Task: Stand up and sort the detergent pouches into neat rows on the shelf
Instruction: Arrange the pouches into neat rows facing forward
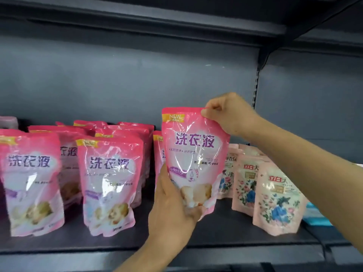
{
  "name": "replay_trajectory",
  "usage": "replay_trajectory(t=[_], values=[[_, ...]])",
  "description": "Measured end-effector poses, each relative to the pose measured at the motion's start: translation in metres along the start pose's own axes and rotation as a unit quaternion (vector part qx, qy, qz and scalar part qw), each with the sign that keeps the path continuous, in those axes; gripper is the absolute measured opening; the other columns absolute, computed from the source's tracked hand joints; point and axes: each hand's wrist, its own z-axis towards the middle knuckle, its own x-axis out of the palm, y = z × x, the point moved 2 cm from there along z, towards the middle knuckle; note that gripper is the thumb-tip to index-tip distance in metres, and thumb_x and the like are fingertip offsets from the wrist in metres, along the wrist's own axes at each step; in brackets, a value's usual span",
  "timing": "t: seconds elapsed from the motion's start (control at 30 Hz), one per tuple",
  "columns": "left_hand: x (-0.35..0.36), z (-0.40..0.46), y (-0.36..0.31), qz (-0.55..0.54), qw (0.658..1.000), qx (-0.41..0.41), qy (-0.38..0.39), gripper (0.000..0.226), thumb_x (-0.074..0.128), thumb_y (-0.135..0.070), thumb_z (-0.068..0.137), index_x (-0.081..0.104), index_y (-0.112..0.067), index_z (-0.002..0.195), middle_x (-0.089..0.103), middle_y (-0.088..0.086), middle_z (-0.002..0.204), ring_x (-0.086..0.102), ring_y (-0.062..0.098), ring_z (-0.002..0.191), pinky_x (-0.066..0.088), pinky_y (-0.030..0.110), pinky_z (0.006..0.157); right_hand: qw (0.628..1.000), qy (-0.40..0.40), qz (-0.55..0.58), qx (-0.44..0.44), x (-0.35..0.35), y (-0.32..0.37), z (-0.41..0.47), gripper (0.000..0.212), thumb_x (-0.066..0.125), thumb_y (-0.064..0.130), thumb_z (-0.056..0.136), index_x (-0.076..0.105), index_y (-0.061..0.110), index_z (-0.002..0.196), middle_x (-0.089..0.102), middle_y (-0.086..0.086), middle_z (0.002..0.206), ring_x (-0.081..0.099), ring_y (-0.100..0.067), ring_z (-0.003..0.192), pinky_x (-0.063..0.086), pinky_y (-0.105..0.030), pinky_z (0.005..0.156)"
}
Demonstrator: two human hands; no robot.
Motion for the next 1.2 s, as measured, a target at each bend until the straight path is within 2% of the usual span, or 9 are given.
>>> replay_trajectory(t=[0.27,0.4,0.67,0.73,0.8,0.9,0.97,1.07,1.2], values=[[-0.002,-0.022,0.039,0.031,0.997,-0.060,0.032,0.113,0.079,-0.034,0.065,-0.008,-0.043,0.137,0.035,-0.010,0.141,0.049,0.015,0.118,0.052,0.039,0.084,1.000,0.011,0.014,0.024,0.051,-0.005,-0.029,0.025,0.057,0.021,0.092,0.069,0.004,0.078,0.062,-0.001,0.065,0.050,-0.008,0.053,0.036,-0.002,0.049],[0.001,-0.017,0.049,0.039,0.996,-0.078,0.034,0.113,0.080,-0.033,0.063,-0.007,-0.048,0.133,0.039,-0.007,0.137,0.053,0.018,0.112,0.053,0.043,0.081,1.000,0.006,0.022,0.009,0.065,-0.010,-0.026,0.025,0.057,0.019,0.092,0.070,0.002,0.079,0.066,-0.006,0.068,0.050,-0.006,0.051,0.037,-0.003,0.049],[0.007,-0.015,0.059,0.003,0.995,-0.094,0.027,0.115,0.079,-0.045,0.059,-0.006,-0.047,0.136,0.038,-0.015,0.138,0.055,0.013,0.112,0.054,0.038,0.080,0.988,-0.020,0.155,0.019,0.078,-0.022,-0.018,0.014,0.069,0.018,0.083,0.069,0.012,0.071,0.062,0.014,0.055,0.055,0.006,0.049,0.044,-0.016,0.059],[0.006,-0.016,0.059,-0.009,0.995,-0.093,0.031,0.114,0.079,-0.047,0.060,-0.006,-0.048,0.135,0.038,-0.018,0.137,0.055,0.003,0.106,0.052,0.033,0.081,0.975,-0.049,0.215,0.035,0.080,-0.023,-0.027,0.010,0.066,0.022,0.085,0.069,0.014,0.089,0.068,0.012,0.073,0.061,0.003,0.067,0.049,-0.023,0.070],[0.004,-0.015,0.060,-0.021,0.994,-0.096,0.040,0.115,0.081,-0.049,0.060,-0.006,-0.049,0.135,0.041,-0.022,0.131,0.052,-0.013,0.092,0.051,0.030,0.081,0.953,-0.074,0.285,0.074,0.082,-0.026,-0.044,0.036,0.062,0.030,0.087,0.053,0.021,0.121,0.066,0.015,0.096,0.061,0.000,0.093,0.047,-0.022,0.084],[0.001,-0.013,0.063,-0.051,0.991,-0.109,0.060,0.118,0.082,-0.052,0.055,-0.005,-0.050,0.135,0.049,-0.024,0.125,0.056,-0.010,0.095,0.053,0.030,0.085,0.917,-0.109,0.364,0.125,0.088,-0.036,-0.084,0.057,0.059,0.032,0.088,0.030,0.028,0.138,0.053,0.024,0.110,0.050,0.012,0.103,0.040,-0.013,0.084],[0.000,-0.011,0.065,-0.058,0.990,-0.109,0.073,0.116,0.082,-0.049,0.054,-0.002,-0.051,0.134,0.053,-0.026,0.120,0.059,-0.005,0.099,0.054,0.029,0.085,0.909,-0.079,0.375,0.164,0.106,-0.049,-0.112,0.057,0.056,0.033,0.090,0.027,0.031,0.139,0.050,0.026,0.113,0.048,0.018,0.099,0.038,-0.009,0.078],[-0.001,-0.012,0.068,-0.069,0.990,-0.098,0.078,0.111,0.084,-0.029,0.061,0.003,-0.047,0.135,0.053,-0.032,0.111,0.057,-0.015,0.095,0.049,0.008,0.073,0.908,0.030,0.367,0.198,0.143,-0.066,-0.145,0.049,0.051,0.030,0.093,0.031,0.033,0.138,0.051,0.029,0.115,0.052,0.023,0.096,0.041,-0.009,0.078],[-0.002,-0.014,0.072,-0.072,0.991,-0.093,0.066,0.107,0.083,-0.014,0.063,0.008,-0.045,0.133,0.054,-0.027,0.112,0.056,-0.016,0.098,0.044,0.002,0.070,0.946,0.080,0.266,0.167,0.169,-0.070,-0.160,0.038,0.051,0.008,0.092,0.045,0.033,0.120,0.064,0.020,0.106,0.060,0.008,0.098,0.048,-0.012,0.085]])
